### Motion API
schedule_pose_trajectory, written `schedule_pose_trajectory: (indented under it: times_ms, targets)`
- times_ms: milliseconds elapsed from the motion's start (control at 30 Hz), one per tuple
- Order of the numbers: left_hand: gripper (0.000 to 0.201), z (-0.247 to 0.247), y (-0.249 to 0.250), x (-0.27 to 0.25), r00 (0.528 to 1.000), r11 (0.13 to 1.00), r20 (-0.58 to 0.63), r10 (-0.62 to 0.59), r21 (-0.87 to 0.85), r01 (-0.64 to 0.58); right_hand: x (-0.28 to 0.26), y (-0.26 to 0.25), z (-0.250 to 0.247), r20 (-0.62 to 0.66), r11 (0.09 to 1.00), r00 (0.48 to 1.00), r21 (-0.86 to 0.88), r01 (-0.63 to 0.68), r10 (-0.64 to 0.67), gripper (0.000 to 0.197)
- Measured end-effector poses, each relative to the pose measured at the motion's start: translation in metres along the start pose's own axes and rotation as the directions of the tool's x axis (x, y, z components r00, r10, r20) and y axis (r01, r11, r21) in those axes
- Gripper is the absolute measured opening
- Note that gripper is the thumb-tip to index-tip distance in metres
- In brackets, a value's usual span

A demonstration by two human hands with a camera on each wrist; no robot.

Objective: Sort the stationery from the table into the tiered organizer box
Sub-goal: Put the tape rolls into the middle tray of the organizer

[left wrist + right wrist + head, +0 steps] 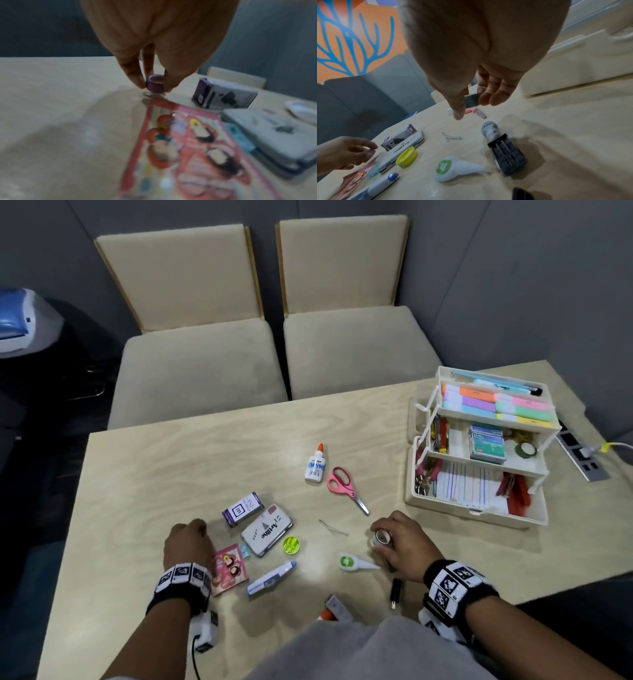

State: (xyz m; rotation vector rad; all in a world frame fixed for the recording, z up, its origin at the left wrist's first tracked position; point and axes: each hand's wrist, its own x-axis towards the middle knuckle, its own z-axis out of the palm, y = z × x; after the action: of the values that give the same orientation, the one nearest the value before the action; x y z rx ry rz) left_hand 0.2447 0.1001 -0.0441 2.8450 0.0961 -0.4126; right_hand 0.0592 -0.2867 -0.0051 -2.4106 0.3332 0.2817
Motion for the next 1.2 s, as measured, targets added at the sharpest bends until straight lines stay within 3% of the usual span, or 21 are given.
schedule_pose_trajectory:
  times_ms: [67, 133, 200, 300, 367, 433, 600, 733, 833, 933, 967, 1033, 1200]
  targets:
    - [0.023, -0.004, 0.008, -0.008, 0.984, 0.985, -0.176, -0.037, -0.17, 0.006, -0.002, 0.006, -0.005, -0.036, 1.0, 0.999, 0.005, -0.014, 0.014, 0.026]
    - [0.025, -0.004, 0.029, -0.026, 0.959, 0.953, -0.285, -0.007, -0.293, -0.08, -0.002, 0.013, -0.009, -0.07, 0.999, 0.997, 0.016, -0.032, 0.033, 0.024]
    - [0.029, 0.005, 0.058, -0.052, 0.966, 0.913, -0.227, 0.127, -0.354, -0.203, -0.001, 0.017, -0.011, -0.072, 0.998, 0.996, 0.028, -0.049, 0.051, 0.024]
    - [0.033, 0.029, 0.096, -0.081, 0.938, 0.895, 0.018, 0.345, -0.308, -0.323, 0.003, 0.015, -0.011, -0.047, 0.998, 0.998, 0.035, -0.046, 0.047, 0.026]
    - [0.032, 0.039, 0.113, -0.089, 0.928, 0.94, 0.176, 0.328, -0.156, -0.302, 0.004, 0.015, -0.012, -0.026, 0.999, 0.999, 0.031, -0.035, 0.035, 0.027]
    - [0.034, 0.042, 0.123, -0.092, 0.928, 0.961, 0.252, 0.274, -0.049, -0.271, 0.004, 0.018, -0.017, -0.022, 0.999, 0.999, 0.025, -0.026, 0.026, 0.028]
    - [0.034, 0.051, 0.126, -0.084, 0.933, 0.965, 0.257, 0.252, 0.013, -0.264, -0.008, 0.034, -0.037, -0.06, 0.997, 0.997, 0.062, -0.047, 0.051, 0.032]
    - [0.023, 0.048, 0.135, -0.082, 0.927, 0.954, 0.235, 0.293, -0.003, -0.301, -0.017, 0.052, -0.074, -0.176, 0.986, 0.982, 0.158, -0.045, 0.073, 0.037]
    - [0.036, 0.039, 0.156, -0.082, 0.916, 0.928, 0.17, 0.364, 0.015, -0.372, -0.016, 0.07, -0.117, -0.39, 0.968, 0.909, 0.247, -0.053, 0.149, 0.036]
    - [0.029, 0.023, 0.195, -0.09, 0.887, 0.891, 0.108, 0.45, 0.009, -0.453, -0.009, 0.099, -0.164, -0.598, 0.964, 0.763, 0.235, -0.128, 0.247, 0.022]
    - [0.029, 0.02, 0.213, -0.094, 0.875, 0.879, 0.096, 0.474, -0.004, -0.476, -0.005, 0.112, -0.178, -0.641, 0.962, 0.721, 0.221, -0.158, 0.265, 0.02]
    - [0.03, 0.012, 0.252, -0.101, 0.827, 0.83, 0.068, 0.558, -0.032, -0.557, 0.002, 0.132, -0.198, -0.654, 0.949, 0.688, 0.202, -0.241, 0.314, 0.015]
    - [0.015, 0.006, 0.388, -0.116, 0.591, 0.596, 0.081, 0.803, -0.101, -0.797, 0.014, 0.17, -0.219, -0.567, 0.916, 0.739, 0.074, -0.393, 0.363, 0.004]
